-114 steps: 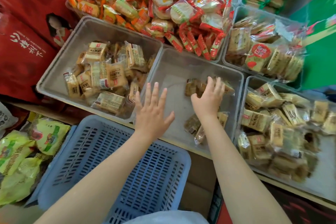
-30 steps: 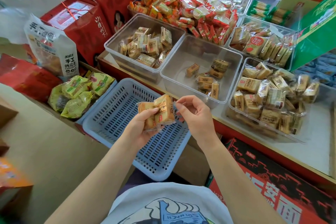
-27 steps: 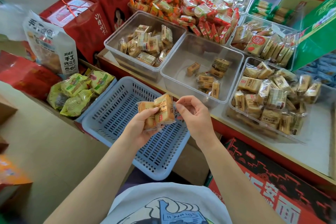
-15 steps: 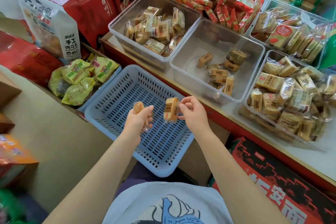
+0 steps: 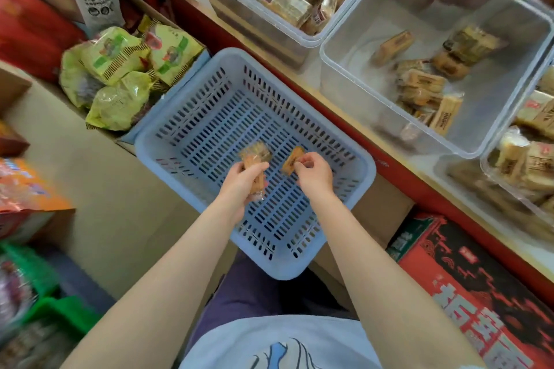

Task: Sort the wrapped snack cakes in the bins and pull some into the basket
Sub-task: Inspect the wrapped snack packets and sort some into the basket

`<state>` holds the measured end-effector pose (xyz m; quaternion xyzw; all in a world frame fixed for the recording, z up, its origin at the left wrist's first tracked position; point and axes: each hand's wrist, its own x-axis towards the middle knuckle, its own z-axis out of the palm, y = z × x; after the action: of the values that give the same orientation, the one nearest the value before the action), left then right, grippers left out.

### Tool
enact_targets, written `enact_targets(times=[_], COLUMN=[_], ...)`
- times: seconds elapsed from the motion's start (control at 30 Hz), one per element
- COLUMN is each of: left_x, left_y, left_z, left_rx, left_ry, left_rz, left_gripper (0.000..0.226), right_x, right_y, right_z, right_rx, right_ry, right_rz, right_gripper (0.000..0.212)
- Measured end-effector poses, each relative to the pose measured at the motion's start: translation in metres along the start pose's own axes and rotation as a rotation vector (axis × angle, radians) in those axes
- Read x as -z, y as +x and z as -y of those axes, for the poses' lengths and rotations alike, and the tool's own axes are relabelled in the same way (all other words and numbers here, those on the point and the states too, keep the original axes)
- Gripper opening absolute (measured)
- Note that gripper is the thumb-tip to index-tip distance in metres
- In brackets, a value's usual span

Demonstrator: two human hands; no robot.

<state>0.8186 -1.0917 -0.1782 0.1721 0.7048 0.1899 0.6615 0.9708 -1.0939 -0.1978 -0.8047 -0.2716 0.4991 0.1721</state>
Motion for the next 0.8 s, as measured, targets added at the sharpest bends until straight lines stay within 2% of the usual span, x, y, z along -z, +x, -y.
enact_targets(times=[0.1, 0.2, 0.3, 0.43, 0.57, 0.67, 0.8], left_x=[0.002, -0.002, -0.011, -0.022, -0.031, -0.036, -0.036], left_y=[-0.009, -0.032, -0.066, -0.112, -0.150, -0.174, -0.185], left_z=[-0.002, -0.014, -0.033, -0.050, -0.066, -0.075, -0.076], left_rx=[-0.031, -0.068, -0.077, -0.178, -0.230, -0.242, -0.262], left_ry=[0.041, 0.086, 0.063, 0.032, 0.031, -0.003, -0.046], left_rz=[0.033, 0.081, 0.115, 0.238, 0.375, 0.485, 0.591], left_gripper=[0.047, 0.045, 0.046, 0.054, 0.042, 0.037, 0.052], right_x=[0.011, 0.033, 0.059, 0.090, 0.119, 0.142, 0.163], right_y=[-0.008, -0.035, -0.076, -0.120, -0.146, -0.158, -0.164], right_z=[0.003, 0.013, 0.027, 0.042, 0.050, 0.050, 0.050], right_rx=[0.000, 0.050, 0.188, 0.355, 0.527, 0.613, 0.596], right_ry=[0.016, 0.158, 0.261, 0.316, 0.282, 0.244, 0.294], right_rz=[0.011, 0.051, 0.151, 0.230, 0.219, 0.202, 0.172], right_gripper=[0.007, 0.008, 0.010, 0.010, 0.023, 0.022, 0.011])
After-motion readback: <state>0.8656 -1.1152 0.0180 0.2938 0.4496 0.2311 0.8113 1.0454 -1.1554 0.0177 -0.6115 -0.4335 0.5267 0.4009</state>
